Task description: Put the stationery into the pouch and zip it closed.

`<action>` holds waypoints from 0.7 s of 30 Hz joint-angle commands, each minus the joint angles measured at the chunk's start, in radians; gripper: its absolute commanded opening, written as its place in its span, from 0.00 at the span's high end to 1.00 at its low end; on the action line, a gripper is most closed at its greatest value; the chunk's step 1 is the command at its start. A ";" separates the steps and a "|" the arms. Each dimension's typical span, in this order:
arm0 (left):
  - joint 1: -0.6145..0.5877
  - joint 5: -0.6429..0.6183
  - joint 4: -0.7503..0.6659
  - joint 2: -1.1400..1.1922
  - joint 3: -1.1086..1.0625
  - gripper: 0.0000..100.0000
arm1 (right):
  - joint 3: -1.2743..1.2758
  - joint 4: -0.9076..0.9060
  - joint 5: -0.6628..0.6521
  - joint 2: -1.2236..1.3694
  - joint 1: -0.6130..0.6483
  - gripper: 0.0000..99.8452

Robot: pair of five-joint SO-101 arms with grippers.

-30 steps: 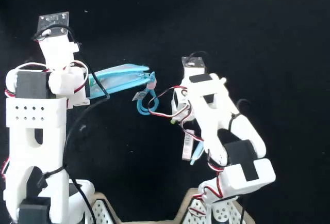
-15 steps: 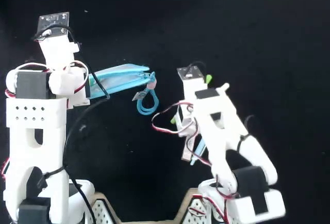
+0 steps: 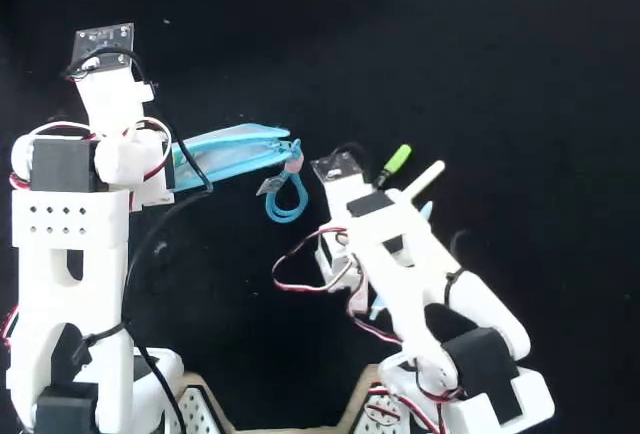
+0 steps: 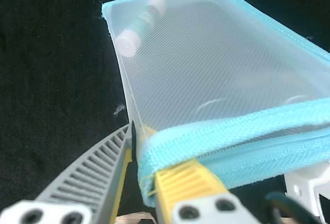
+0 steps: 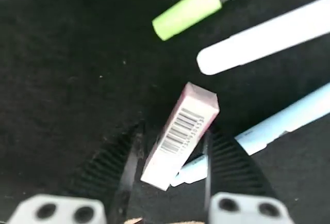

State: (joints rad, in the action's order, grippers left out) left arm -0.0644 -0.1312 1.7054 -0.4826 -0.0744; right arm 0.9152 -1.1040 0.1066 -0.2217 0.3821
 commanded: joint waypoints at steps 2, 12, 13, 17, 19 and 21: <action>0.001 -0.003 -0.014 0.006 -0.013 0.97 | -0.010 0.020 0.002 -0.038 0.012 0.99; 0.001 -0.003 -0.014 0.006 -0.016 0.97 | -0.341 -0.270 -0.307 -0.061 -0.252 0.99; 0.001 -0.003 -0.014 0.006 -0.016 0.97 | -0.403 -0.308 -0.367 -0.067 -0.307 0.99; 0.001 -0.003 -0.014 0.006 -0.018 0.97 | -0.535 -0.292 -0.523 -0.058 -0.560 0.99; 0.001 -0.003 -0.014 0.006 -0.018 0.97 | -0.527 -0.226 -0.560 -0.042 -0.675 0.99; 0.001 -0.003 -0.014 0.006 -0.018 0.97 | -0.492 -0.163 -0.586 -0.016 -0.773 0.99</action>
State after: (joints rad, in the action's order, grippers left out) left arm -0.0644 -0.1312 1.7054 -0.4826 -0.0744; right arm 0.4488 -1.3663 -0.4089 -0.2447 -0.1811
